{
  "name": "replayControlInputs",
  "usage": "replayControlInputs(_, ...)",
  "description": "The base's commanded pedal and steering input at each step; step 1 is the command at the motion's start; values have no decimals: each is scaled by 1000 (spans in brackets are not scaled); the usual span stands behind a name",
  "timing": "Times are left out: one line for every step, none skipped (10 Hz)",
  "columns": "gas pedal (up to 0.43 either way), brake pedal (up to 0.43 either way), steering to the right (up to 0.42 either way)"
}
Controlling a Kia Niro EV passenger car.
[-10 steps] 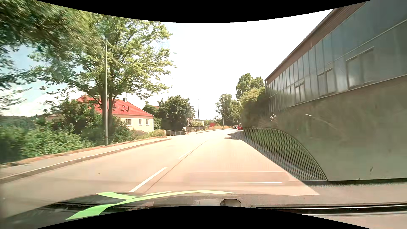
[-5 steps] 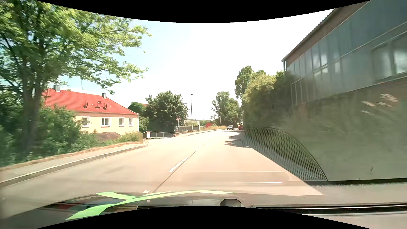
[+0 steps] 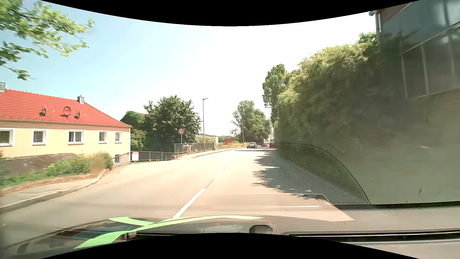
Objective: Follow the waypoints while adhering to traffic rules and regulations
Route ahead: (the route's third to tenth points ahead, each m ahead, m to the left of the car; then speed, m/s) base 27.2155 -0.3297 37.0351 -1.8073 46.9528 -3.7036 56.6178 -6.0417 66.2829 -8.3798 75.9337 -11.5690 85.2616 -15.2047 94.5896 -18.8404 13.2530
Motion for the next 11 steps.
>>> replayControlInputs(150, 0, 23)
replayControlInputs(150, 0, 23)
replayControlInputs(150, 0, 23)
replayControlInputs(150, 0, 23)
replayControlInputs(150, 0, 23)
replayControlInputs(150, 0, 23)
replayControlInputs(150, 0, 22)
replayControlInputs(157, 0, 20)
replayControlInputs(157, 0, 19)
replayControlInputs(157, 0, 18)
replayControlInputs(157, 0, 16)
